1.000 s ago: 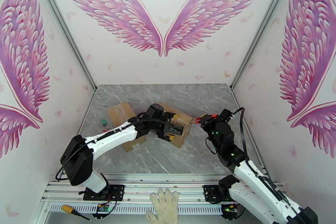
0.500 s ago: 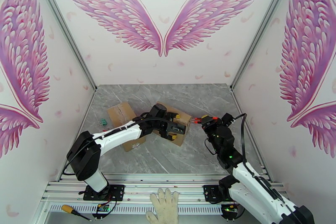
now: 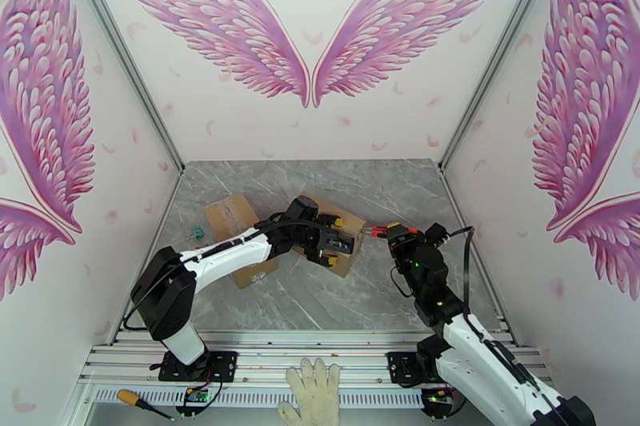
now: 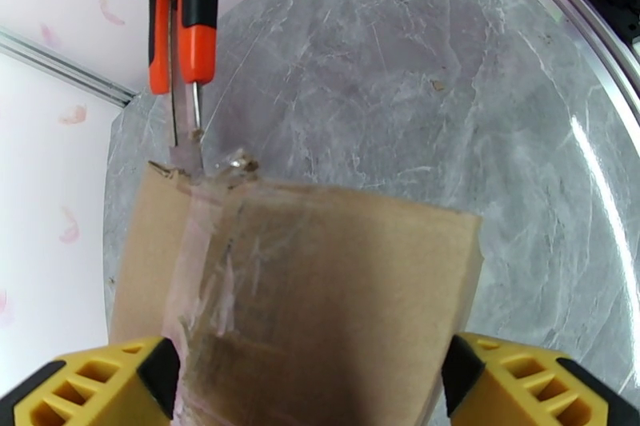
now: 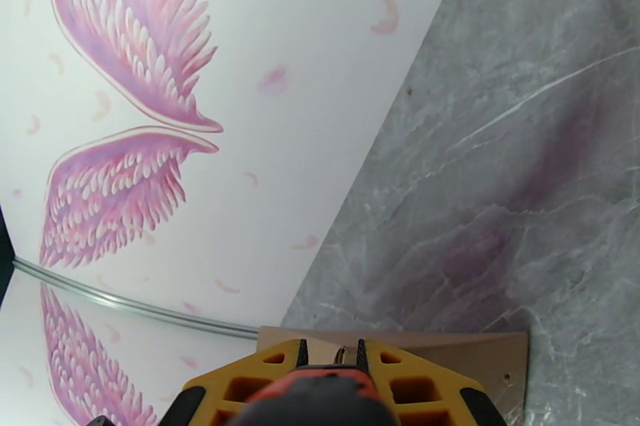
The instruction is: Unpack the express box
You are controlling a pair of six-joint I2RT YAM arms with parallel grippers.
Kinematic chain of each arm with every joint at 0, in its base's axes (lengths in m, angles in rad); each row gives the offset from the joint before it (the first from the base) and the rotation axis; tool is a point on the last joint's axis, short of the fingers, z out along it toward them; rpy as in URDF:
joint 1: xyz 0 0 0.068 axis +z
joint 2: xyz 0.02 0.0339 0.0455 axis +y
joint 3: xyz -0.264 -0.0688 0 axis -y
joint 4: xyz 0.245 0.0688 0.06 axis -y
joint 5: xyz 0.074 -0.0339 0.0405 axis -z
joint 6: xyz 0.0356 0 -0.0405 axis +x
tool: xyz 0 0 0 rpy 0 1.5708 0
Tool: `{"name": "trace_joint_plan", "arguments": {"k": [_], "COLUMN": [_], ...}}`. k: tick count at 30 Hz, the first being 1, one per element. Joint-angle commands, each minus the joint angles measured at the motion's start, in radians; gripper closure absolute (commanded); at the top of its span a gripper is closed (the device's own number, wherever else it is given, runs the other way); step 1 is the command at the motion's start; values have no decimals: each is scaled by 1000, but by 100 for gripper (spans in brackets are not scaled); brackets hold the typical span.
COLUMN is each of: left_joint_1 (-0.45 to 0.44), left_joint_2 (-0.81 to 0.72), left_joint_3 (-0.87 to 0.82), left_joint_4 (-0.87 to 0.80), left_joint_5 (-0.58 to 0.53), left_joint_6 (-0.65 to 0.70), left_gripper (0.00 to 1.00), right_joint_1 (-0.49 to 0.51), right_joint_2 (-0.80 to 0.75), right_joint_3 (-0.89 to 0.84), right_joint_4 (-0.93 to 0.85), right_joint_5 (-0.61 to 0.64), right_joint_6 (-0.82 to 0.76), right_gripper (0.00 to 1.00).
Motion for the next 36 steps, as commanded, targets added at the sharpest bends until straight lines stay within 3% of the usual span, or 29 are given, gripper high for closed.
{"name": "trace_joint_plan", "arguments": {"k": [1,7,20,36], "left_joint_1": [12,15,41,39], "left_joint_2": [43,33,19,22], "left_joint_3": [47,43,63,63], "left_joint_4": [100,77,-29,-18], "left_joint_5": [-51,-30,73,76], "left_joint_6": [-2,14,9,-33], "left_gripper": [10,13,21,26], "right_joint_1": [31,30,20,20], "right_joint_2": [-3,-47,-326,-341], "right_joint_3": [-49,-71,-70,38], "right_joint_4": [-23,-16,-270,-309], "right_joint_5": [-209,-185,-4,90], "right_joint_6": [108,156,84,-108], "right_gripper": [100,100,100,100]}}
